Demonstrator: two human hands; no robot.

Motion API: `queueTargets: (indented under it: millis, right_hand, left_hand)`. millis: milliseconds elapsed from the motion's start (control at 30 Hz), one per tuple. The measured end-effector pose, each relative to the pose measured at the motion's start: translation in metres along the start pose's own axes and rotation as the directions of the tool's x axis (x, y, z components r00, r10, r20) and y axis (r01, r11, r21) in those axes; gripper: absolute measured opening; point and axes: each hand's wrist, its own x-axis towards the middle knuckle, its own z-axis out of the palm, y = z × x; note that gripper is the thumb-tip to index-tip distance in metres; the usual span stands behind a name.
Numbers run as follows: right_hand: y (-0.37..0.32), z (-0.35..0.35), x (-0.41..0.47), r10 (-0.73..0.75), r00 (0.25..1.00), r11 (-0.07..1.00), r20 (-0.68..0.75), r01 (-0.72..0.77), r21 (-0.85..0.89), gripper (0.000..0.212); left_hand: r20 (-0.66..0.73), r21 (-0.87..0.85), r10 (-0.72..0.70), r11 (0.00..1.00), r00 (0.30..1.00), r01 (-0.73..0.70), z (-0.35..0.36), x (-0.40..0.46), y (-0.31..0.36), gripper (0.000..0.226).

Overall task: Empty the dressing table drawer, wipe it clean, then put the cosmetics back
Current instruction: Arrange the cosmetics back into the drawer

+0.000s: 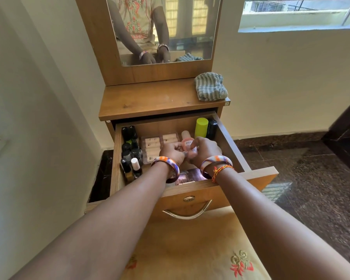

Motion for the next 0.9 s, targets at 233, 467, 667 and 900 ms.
queueTargets:
  millis: [233,467,667,900]
  right_hand:
    - [-0.002,0.0054,0.0024,-0.025,0.998,0.991,0.063,0.033,-0.129,0.027]
    - [-0.0011,0.0073,0.0034,-0.005,0.989,0.972,0.147,0.039,-0.23,0.029]
    - [-0.0032,0.006,0.0008,-0.019,0.98,0.969,0.198,0.067,-0.239,0.029]
    - [-0.0057,0.0042,-0.0007,-0.036,0.985,0.983,0.169,0.066,-0.173,0.04]
  left_hand:
    - [0.071,0.228,0.1,0.967,0.992,-0.114,-0.0039,-0.0012,-0.0063,0.032]
    - [0.116,0.407,0.099,0.903,0.988,-0.139,-0.0014,0.0014,-0.0077,0.02]
    - [0.133,0.44,0.152,0.877,0.98,-0.195,-0.0005,0.0028,-0.0084,0.026]
    - [0.141,0.427,0.172,0.878,0.975,-0.217,-0.0003,0.0008,-0.0082,0.027]
